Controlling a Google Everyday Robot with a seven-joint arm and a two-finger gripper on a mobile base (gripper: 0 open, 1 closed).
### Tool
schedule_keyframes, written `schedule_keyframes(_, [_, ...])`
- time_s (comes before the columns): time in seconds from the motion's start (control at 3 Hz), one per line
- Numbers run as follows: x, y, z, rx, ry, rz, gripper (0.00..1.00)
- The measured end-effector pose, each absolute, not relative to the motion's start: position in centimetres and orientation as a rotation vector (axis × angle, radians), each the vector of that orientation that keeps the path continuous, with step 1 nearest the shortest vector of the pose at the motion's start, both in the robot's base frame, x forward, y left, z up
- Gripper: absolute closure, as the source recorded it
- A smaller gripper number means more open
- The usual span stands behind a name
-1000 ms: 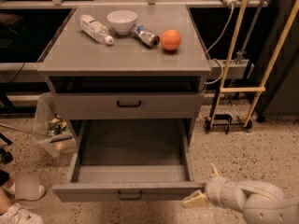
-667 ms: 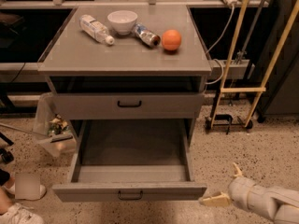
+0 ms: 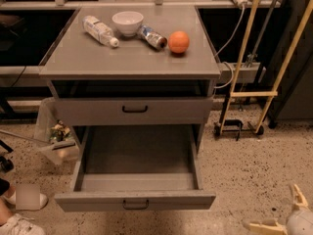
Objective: Open middle drawer
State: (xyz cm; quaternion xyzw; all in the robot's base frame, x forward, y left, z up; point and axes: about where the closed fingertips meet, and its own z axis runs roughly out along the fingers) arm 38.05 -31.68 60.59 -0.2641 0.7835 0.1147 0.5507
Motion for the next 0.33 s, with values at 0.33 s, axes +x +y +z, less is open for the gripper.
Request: schedule_keyframes(0.33, [36.97, -32.61, 60.77, -0.599, 1.855, 0.254, 0.0])
